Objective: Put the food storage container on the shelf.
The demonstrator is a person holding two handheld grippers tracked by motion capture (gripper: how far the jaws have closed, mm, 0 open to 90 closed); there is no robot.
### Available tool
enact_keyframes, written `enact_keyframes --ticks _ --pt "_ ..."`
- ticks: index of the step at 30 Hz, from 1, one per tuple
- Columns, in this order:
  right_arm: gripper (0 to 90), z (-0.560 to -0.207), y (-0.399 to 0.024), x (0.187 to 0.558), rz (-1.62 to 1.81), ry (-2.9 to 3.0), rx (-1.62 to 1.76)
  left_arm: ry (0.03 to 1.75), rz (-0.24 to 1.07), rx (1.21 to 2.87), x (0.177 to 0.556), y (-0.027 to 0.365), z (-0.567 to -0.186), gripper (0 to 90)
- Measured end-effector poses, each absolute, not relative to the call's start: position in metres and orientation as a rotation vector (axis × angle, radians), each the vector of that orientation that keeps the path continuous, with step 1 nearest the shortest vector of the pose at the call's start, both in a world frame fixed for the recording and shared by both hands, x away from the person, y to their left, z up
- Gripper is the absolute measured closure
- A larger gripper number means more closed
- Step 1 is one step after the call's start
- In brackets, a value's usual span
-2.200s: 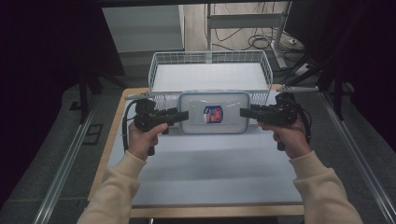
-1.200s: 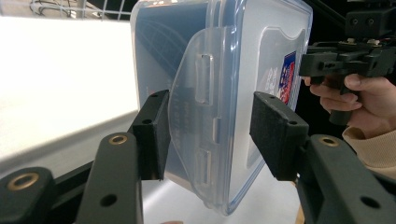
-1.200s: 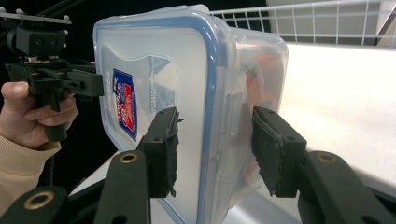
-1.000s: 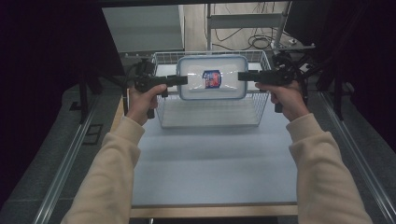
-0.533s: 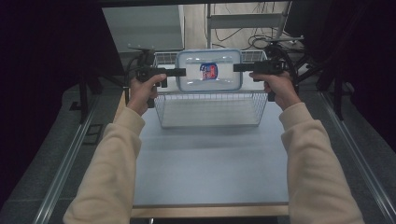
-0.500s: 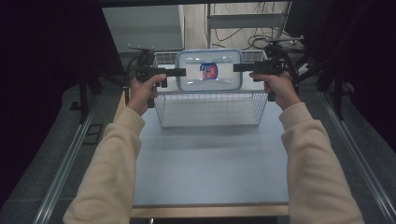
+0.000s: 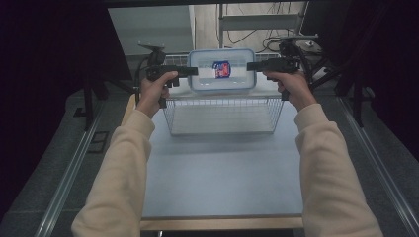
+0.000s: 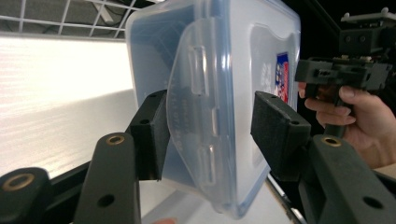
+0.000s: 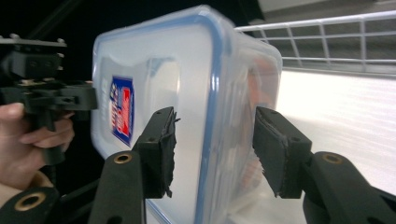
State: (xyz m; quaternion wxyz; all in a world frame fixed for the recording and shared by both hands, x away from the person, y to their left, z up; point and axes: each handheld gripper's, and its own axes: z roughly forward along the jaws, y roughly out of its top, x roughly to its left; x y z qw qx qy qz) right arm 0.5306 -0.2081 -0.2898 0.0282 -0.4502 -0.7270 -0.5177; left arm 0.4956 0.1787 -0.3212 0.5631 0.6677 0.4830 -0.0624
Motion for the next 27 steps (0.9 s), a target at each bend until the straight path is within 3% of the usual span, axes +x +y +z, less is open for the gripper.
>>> enact_keyframes --ticks 1,3,12,15,18,27 --pt "51.6 -0.29 -0.207 0.531 -1.584 -2.26 -1.404 1.153 -0.154 1.576 0.499 0.177 -0.323 46.9" --pt "48.0 -0.292 -0.202 0.534 -1.535 -2.291 -1.445 1.156 -0.188 1.586 0.505 0.176 -0.328 40.1" --pt "51.2 -0.297 -0.205 0.537 -1.557 -2.232 -1.553 1.211 -0.279 1.485 0.523 0.178 -0.342 34.3" --pt "50.8 -0.297 -0.206 0.537 -1.563 -2.222 -1.567 1.233 -0.192 1.512 0.521 0.173 -0.337 31.3" --pt "49.3 -0.297 -0.21 0.533 -1.575 -2.239 -1.579 1.257 -0.135 1.539 0.518 0.17 -0.332 20.3" --pt "42.2 -0.291 -0.224 0.514 -1.64 -2.296 -1.546 1.182 0.002 1.571 0.489 0.168 -0.309 18.6"
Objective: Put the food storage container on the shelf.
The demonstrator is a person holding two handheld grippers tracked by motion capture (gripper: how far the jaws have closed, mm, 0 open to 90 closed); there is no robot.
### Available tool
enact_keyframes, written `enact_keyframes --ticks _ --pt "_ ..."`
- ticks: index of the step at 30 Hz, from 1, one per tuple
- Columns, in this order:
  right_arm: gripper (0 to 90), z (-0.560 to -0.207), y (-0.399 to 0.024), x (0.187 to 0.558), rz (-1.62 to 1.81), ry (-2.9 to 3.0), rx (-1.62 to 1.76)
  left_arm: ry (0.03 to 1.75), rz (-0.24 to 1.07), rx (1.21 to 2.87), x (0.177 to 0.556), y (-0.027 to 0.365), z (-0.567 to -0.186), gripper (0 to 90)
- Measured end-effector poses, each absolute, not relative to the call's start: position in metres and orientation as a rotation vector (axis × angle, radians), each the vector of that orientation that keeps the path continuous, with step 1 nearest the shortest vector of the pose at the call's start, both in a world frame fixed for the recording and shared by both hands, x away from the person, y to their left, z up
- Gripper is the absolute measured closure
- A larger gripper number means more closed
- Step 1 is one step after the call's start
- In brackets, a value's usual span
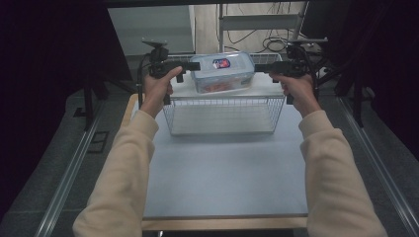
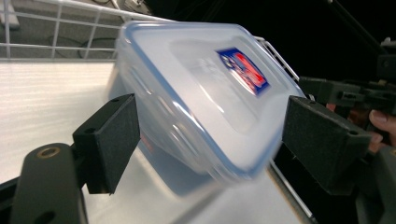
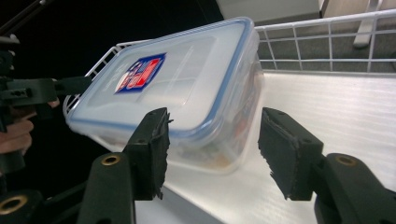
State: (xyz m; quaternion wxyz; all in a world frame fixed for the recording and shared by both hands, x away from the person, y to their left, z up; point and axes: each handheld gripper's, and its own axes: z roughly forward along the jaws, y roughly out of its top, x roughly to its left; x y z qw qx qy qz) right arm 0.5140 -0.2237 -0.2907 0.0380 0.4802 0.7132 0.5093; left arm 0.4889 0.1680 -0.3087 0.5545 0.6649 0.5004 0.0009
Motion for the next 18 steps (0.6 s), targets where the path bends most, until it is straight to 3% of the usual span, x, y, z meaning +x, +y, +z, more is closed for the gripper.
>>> enact_keyframes --ticks 18 --pt "33.2 -0.314 -0.248 0.438 1.64 2.277 1.206 1.064 0.087 1.656 0.405 0.187 -0.326 19.9"
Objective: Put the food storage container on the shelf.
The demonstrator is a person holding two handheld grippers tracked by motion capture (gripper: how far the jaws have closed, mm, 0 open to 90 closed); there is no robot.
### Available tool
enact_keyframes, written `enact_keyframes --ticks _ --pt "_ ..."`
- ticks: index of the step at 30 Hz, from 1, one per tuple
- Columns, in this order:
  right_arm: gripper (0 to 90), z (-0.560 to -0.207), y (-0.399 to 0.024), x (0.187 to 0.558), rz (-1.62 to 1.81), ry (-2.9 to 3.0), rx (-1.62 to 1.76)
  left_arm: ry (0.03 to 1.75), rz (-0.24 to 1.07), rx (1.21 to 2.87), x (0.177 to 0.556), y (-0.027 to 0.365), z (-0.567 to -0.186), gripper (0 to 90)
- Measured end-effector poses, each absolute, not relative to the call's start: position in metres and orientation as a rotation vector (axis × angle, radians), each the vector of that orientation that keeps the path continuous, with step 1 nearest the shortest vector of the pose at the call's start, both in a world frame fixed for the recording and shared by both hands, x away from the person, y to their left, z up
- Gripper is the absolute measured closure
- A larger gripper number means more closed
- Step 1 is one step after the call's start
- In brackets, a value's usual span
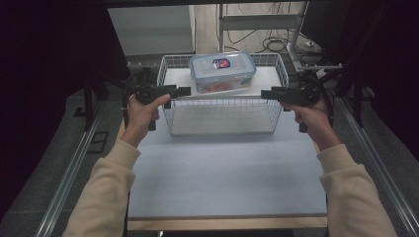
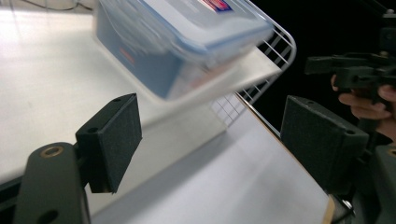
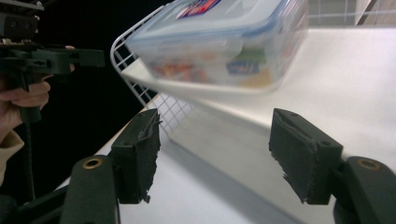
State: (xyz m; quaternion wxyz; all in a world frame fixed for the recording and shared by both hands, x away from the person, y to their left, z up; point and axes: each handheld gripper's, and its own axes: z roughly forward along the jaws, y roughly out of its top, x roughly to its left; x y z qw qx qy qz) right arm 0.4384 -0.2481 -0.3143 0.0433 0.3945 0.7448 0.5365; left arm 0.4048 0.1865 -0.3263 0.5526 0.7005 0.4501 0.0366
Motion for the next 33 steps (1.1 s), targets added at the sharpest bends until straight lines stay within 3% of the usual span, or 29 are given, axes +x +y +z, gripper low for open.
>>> enact_keyframes --ticks 12,19,25,33 --pt "28.6 -0.355 -0.271 0.384 1.575 2.287 1.103 0.995 0.139 1.707 0.338 0.183 -0.362 20.3" --pt "25.3 -0.409 -0.283 0.348 1.458 2.331 1.111 0.981 0.164 1.758 0.303 0.177 -0.405 20.7" --pt "23.9 -0.434 -0.287 0.34 1.408 2.36 1.139 1.012 0.125 1.773 0.298 0.174 -0.436 21.0" --pt "21.3 -0.435 -0.288 0.336 1.409 2.322 1.113 1.015 0.129 1.788 0.297 0.171 -0.447 20.7"
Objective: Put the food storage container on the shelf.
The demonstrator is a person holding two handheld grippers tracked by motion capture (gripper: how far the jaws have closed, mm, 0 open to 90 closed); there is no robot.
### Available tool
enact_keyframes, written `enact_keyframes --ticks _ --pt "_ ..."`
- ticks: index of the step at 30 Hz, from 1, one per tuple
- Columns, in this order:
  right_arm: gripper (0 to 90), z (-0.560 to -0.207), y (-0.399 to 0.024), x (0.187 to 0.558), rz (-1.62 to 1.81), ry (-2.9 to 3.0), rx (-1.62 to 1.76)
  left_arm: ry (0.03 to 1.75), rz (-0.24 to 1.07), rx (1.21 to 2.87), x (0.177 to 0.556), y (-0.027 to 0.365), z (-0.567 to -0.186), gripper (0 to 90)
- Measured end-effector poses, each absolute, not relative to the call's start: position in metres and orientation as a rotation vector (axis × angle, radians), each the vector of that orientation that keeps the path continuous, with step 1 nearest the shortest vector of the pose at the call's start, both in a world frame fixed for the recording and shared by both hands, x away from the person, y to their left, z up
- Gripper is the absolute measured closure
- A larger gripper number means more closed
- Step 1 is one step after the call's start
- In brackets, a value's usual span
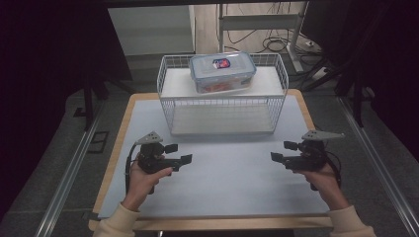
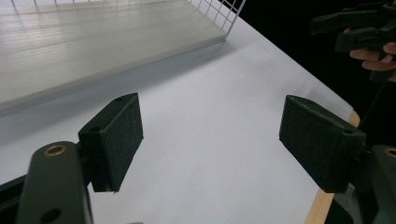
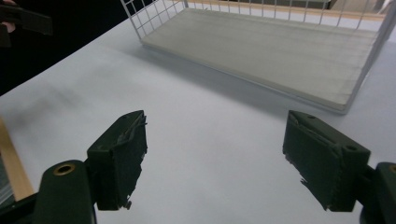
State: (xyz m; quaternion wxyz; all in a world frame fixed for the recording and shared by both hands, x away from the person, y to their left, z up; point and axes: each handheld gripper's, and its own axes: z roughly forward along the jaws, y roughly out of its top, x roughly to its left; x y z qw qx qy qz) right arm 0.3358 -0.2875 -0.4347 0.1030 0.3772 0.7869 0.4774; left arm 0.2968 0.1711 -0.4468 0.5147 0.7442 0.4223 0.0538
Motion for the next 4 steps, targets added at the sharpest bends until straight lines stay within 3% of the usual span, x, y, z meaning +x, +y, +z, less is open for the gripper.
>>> enact_keyframes --ticks 4 --pt "19.4 -0.4385 -0.2897 0.3322 1.413 2.318 1.105 1.02 0.127 1.784 0.2953 0.1727 -0.4519 20.5"
